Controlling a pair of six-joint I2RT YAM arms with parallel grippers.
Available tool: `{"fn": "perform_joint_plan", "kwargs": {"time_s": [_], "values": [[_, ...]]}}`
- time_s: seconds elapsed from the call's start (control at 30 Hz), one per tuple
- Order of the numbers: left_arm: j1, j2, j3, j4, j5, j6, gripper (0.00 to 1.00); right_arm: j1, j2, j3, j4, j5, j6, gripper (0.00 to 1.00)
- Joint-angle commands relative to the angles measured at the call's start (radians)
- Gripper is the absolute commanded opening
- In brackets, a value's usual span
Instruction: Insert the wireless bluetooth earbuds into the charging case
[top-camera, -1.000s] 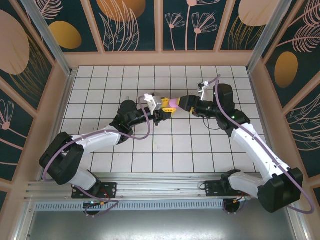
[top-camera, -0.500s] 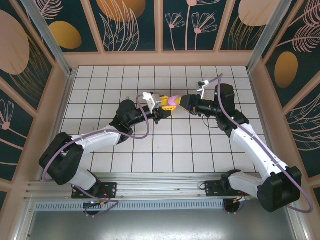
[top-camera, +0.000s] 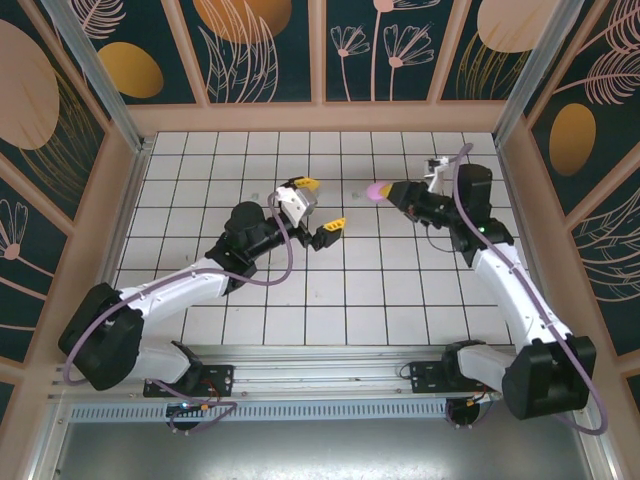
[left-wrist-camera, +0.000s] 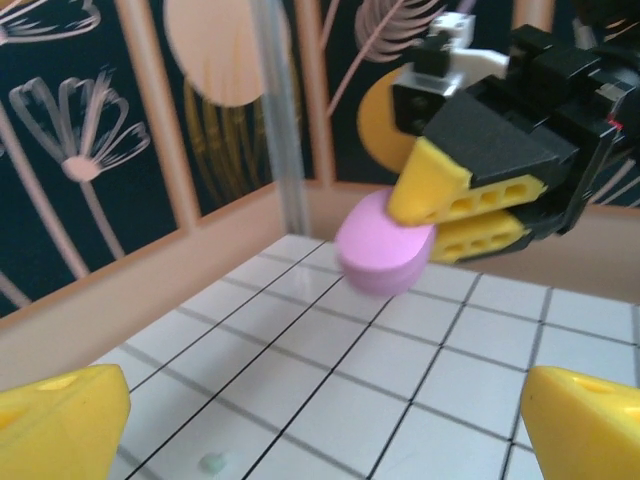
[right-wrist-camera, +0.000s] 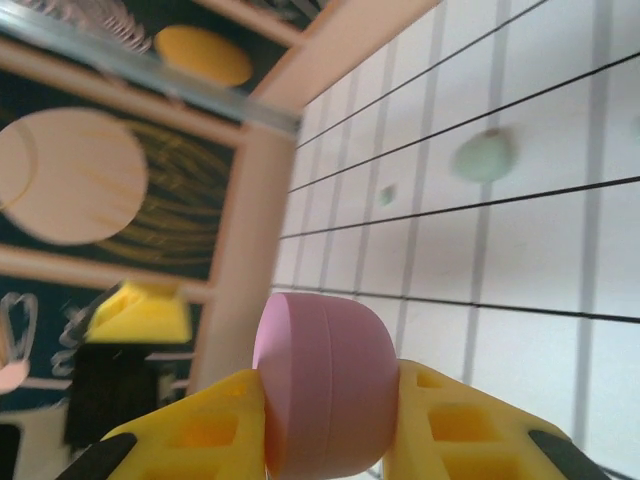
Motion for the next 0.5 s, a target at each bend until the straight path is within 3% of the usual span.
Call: {"fn": "perform_joint_plan", "kwargs": {"time_s": [0.0,0.1,0.3,0.37,0.47], "values": [[-0.002,-0.051,-0.017,-0.102,-0.169,0.023,0.99,-0.093,0.071,-0.03,-0.058,0.018,-0.124,0.23],[0.017,-0.078,-0.025,-0.136,-0.233,-0.032,0.99,-0.172,0.169,-0.053,-0.027,0.009,-0.169,0.23],[0.099,-0.092,-0.053,-0.17,-0.175,-0.164,0.99,-0.236,0.431,0.009,0.014,-0.009,-0.238,0.23],[0.133,-0.076,-0.074,-0.138,-0.181,-0.278,0.99,-0.243,0.523,0.059,0.01,-0.016,-0.26,0.22],[0.159,-0.069,-0.108,-0.078,-0.105,-0.298,0.99,-0.248,0.637,0.125,0.014,-0.033,-0.283,0.22]]}}
